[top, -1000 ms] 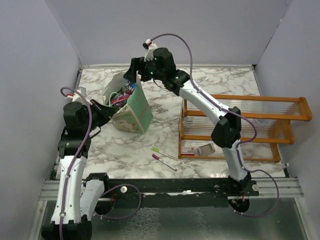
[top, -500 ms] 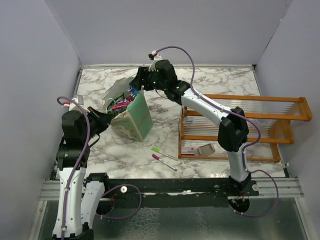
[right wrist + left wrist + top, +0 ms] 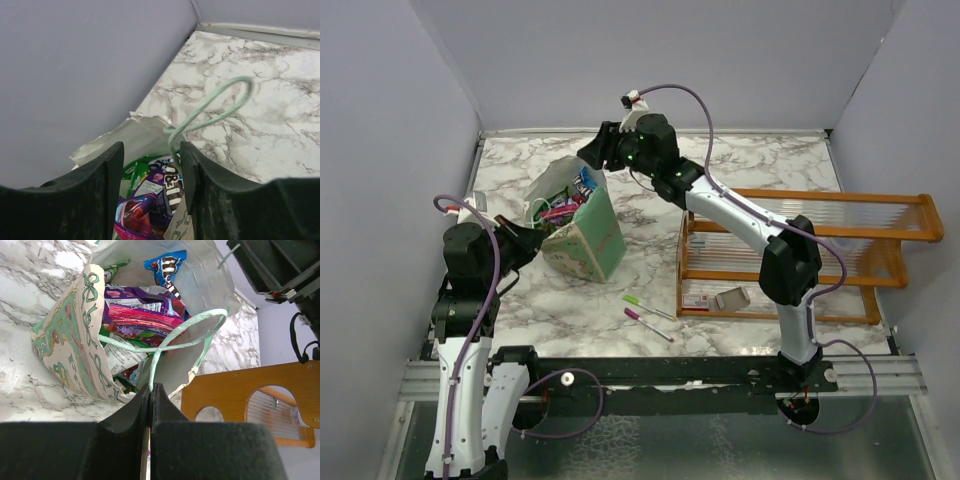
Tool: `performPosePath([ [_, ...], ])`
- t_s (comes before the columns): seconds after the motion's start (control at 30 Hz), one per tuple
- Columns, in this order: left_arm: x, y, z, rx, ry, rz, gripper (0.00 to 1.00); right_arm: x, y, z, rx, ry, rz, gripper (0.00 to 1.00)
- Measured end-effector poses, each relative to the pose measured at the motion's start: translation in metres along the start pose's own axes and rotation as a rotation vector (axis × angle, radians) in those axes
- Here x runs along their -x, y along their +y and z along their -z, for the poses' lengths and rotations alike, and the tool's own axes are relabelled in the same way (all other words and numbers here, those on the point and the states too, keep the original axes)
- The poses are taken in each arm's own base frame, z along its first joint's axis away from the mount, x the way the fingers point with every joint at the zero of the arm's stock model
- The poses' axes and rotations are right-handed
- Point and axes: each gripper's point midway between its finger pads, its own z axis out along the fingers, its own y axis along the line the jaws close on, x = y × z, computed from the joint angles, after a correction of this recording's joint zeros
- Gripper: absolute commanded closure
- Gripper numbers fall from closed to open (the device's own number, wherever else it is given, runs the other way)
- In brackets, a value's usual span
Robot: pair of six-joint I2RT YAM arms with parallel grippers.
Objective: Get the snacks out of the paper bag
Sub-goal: Adjust the paper bag at the center of the board.
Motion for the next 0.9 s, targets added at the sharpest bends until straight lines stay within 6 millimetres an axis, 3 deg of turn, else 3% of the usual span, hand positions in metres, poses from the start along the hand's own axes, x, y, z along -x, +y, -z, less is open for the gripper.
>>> performPosePath([
  [0.53,-0.001,0.003,0.003,0.02,0.005,-0.004,1.0,0.039,0.035,-0.002,0.146,-0.14,-0.023,0.48],
  [0.9,0.001,0.005,0.004,0.038,0.003,-0.016,1.0,0.027,0.033,-0.019,0.186,-0.135,-0.064,0.47],
])
